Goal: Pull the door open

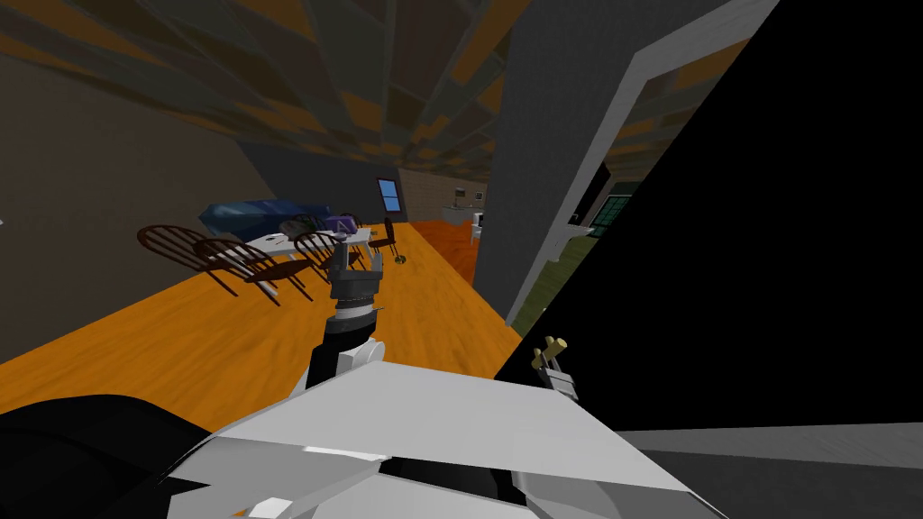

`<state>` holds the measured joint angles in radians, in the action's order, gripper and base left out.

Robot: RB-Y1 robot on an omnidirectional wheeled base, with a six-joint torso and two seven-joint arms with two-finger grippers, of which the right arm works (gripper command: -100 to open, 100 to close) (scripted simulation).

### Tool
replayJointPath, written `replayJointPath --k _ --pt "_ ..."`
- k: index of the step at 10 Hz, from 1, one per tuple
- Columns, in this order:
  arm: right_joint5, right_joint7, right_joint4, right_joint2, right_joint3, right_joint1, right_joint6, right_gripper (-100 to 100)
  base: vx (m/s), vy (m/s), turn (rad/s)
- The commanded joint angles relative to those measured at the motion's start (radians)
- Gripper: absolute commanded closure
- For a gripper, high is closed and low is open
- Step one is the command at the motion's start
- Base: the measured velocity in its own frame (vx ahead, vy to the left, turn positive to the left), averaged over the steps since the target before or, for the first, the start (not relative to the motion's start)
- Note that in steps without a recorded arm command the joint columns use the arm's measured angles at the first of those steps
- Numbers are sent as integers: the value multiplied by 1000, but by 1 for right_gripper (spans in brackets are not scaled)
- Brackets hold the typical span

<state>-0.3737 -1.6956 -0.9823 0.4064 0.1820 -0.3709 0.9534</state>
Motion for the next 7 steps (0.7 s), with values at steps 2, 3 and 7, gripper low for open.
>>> replayJointPath --k 2,3,7 --pt "11 -22 15 17 15 -8 31 100 -212 -39 162" --pt "15 -30 20 24 21 -11 43 100 -214 -10 119" --pt "32 -63 43 51 44 -23 91 100 -200 -34 112"
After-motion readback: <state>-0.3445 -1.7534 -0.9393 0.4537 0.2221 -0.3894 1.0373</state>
